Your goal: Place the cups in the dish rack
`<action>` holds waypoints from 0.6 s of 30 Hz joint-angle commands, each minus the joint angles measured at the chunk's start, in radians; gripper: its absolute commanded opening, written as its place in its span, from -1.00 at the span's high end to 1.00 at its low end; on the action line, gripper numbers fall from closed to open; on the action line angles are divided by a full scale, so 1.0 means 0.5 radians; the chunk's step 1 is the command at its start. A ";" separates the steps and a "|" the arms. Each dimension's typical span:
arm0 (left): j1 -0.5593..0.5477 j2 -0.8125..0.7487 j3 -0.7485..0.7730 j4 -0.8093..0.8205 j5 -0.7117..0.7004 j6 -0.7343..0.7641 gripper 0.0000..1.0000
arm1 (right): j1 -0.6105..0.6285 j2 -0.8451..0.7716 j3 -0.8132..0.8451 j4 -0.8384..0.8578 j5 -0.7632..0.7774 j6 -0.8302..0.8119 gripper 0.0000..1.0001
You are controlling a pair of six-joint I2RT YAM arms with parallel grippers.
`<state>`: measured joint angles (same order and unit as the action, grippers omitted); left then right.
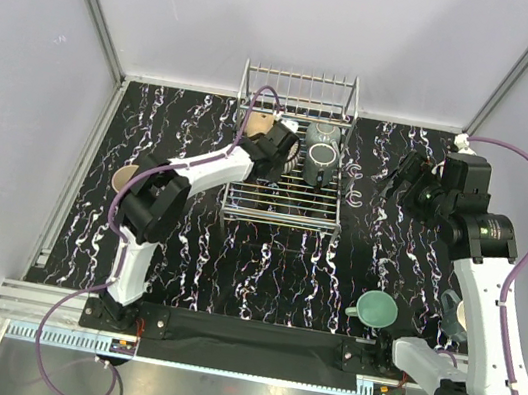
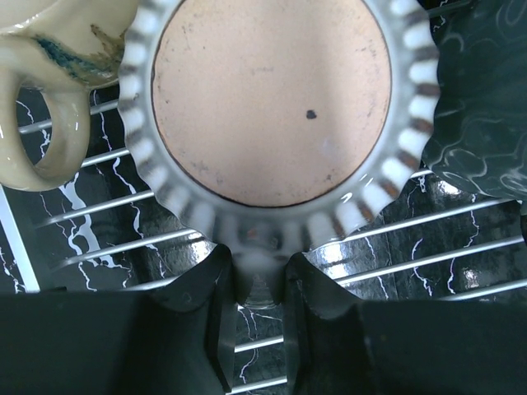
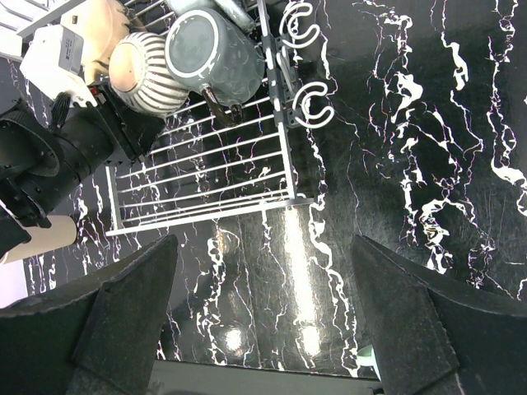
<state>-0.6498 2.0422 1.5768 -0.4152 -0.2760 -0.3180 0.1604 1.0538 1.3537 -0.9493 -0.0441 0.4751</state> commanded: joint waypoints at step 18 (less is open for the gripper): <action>0.036 -0.197 -0.079 0.134 0.058 -0.073 -0.32 | -0.008 0.021 0.103 -0.105 0.005 0.074 -0.84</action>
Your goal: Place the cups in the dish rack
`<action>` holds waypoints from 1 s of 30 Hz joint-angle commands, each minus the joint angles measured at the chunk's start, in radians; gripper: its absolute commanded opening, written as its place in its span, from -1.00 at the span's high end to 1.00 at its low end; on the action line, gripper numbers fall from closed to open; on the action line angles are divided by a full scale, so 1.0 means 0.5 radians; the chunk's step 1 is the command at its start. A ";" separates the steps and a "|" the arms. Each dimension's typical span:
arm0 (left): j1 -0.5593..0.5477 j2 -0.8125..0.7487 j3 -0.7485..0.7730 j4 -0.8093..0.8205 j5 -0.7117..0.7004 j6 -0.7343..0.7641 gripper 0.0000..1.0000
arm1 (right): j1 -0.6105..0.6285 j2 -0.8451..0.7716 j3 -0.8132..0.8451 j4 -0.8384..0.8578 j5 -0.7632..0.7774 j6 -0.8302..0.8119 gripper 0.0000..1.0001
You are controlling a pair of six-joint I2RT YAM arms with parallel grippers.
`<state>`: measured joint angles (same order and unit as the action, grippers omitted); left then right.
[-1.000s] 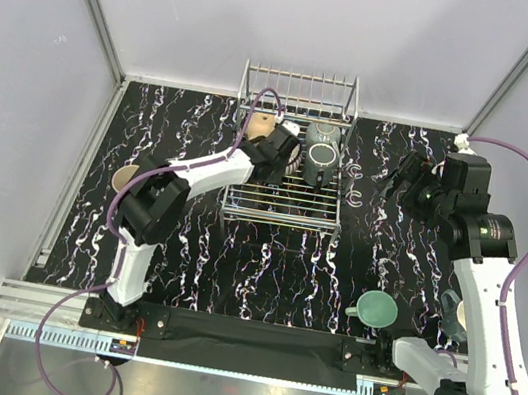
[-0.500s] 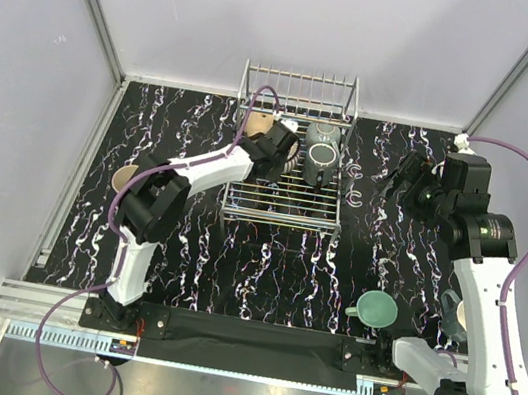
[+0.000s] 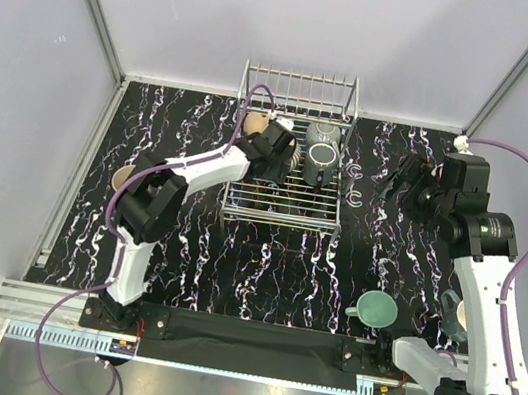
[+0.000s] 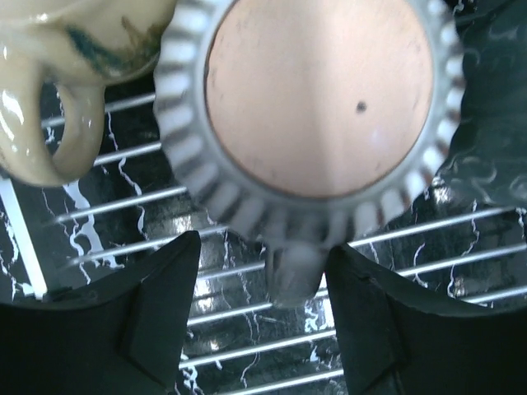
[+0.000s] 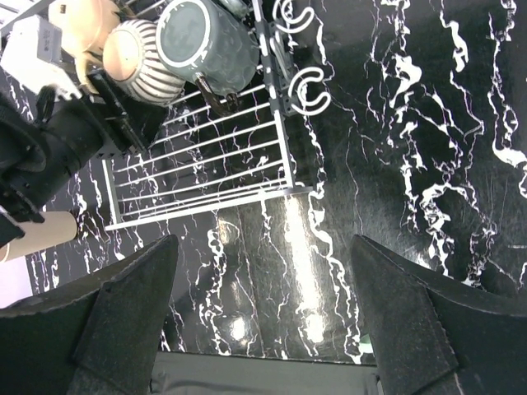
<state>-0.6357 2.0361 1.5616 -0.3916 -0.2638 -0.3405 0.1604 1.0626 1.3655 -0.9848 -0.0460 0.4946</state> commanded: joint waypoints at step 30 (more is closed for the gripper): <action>-0.560 -1.900 -1.169 0.305 0.669 -0.405 -0.55 | -1.207 -0.002 -0.381 -0.218 0.718 0.026 -0.70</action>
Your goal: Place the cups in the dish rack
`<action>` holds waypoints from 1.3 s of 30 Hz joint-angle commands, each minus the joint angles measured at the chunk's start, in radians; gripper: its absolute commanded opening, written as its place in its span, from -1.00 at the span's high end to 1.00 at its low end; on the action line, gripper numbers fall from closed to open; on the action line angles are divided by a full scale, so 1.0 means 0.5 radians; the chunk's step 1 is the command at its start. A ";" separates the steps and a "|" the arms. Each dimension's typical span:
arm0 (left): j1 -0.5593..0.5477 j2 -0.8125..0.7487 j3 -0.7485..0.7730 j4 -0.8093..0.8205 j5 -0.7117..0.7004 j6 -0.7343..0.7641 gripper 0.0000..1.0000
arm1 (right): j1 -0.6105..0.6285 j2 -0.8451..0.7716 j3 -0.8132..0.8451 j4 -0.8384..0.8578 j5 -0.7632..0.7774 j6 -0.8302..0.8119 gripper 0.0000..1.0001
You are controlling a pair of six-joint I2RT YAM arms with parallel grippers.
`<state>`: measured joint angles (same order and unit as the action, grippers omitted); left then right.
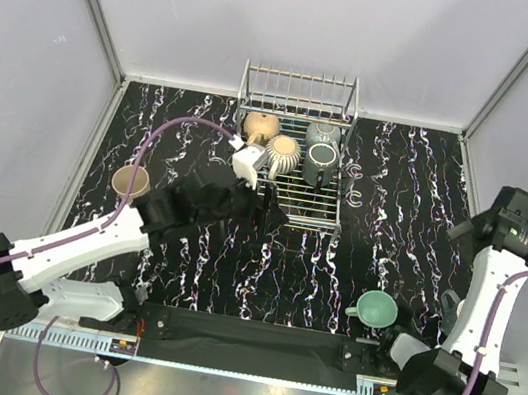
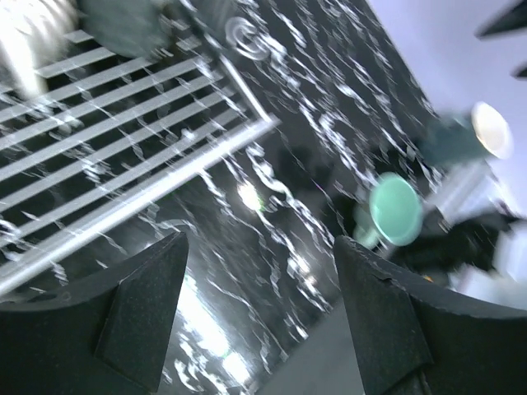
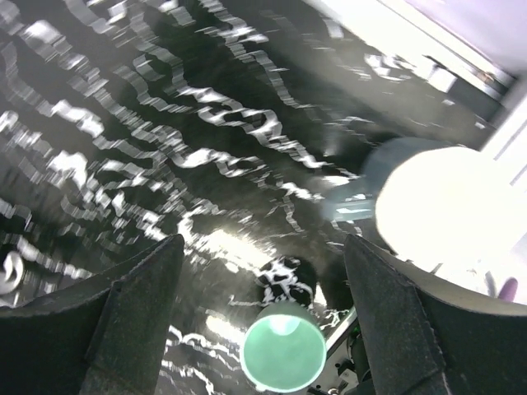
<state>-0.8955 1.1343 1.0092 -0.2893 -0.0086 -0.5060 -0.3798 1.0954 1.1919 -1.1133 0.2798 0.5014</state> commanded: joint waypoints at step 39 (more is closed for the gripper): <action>-0.059 -0.615 -0.306 0.014 0.401 -0.080 -0.63 | -0.768 -0.003 -0.616 0.374 0.131 0.494 -0.34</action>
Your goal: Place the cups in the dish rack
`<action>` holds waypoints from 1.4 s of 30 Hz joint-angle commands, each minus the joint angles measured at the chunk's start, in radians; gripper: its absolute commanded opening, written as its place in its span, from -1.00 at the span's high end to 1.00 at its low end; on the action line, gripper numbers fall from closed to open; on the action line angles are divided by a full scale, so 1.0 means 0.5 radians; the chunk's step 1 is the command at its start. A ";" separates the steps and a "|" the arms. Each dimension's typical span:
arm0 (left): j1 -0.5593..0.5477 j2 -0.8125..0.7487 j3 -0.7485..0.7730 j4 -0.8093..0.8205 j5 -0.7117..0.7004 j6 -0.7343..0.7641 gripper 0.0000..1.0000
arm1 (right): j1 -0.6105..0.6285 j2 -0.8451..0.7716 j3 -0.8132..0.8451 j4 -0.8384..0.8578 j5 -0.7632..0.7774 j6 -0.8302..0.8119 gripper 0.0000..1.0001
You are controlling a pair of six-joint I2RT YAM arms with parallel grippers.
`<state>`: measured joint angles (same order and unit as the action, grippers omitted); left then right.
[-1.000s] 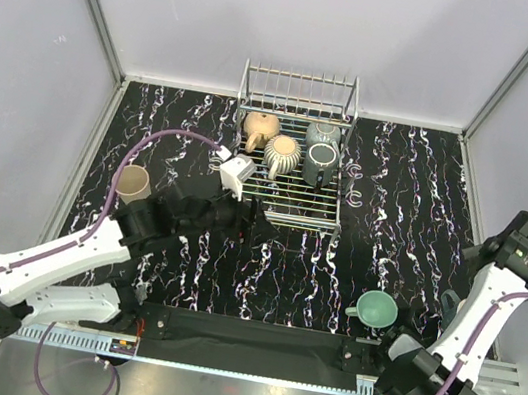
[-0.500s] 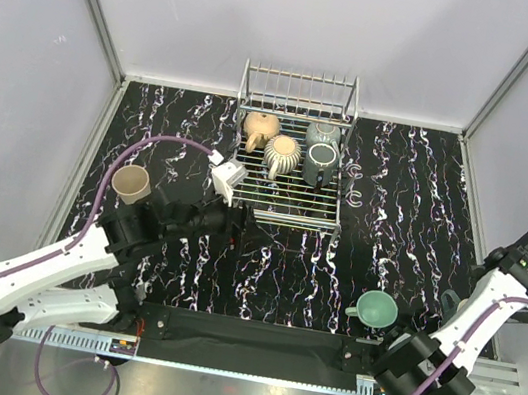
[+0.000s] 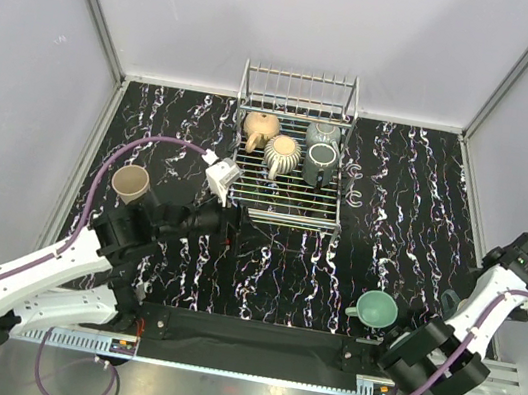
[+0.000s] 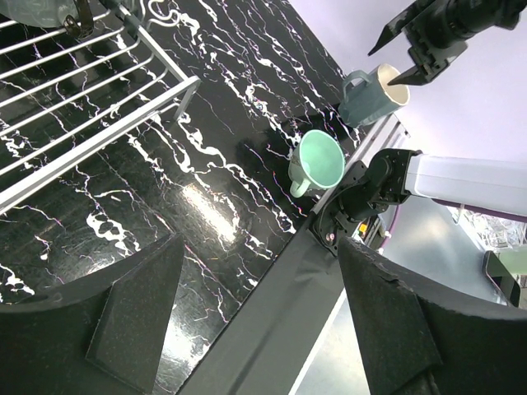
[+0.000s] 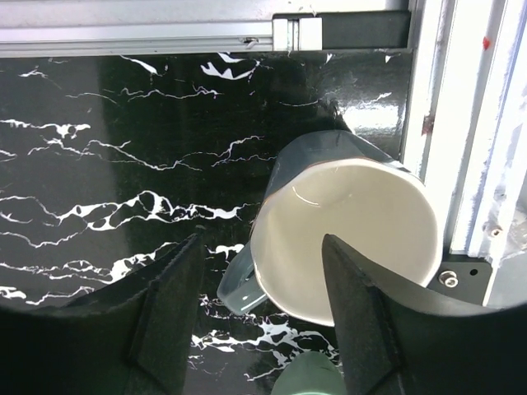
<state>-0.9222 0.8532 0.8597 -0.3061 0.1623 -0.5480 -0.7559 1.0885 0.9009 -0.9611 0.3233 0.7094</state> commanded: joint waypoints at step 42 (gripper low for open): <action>-0.162 0.309 -0.026 1.090 0.295 -0.999 -0.60 | 1.101 -0.637 0.098 2.100 -2.161 0.507 1.00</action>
<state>-0.9661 1.0061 0.8555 0.0113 0.2951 -0.9440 -0.2348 0.7994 0.9653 -0.3264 -0.5964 0.8375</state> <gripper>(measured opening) 0.803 0.161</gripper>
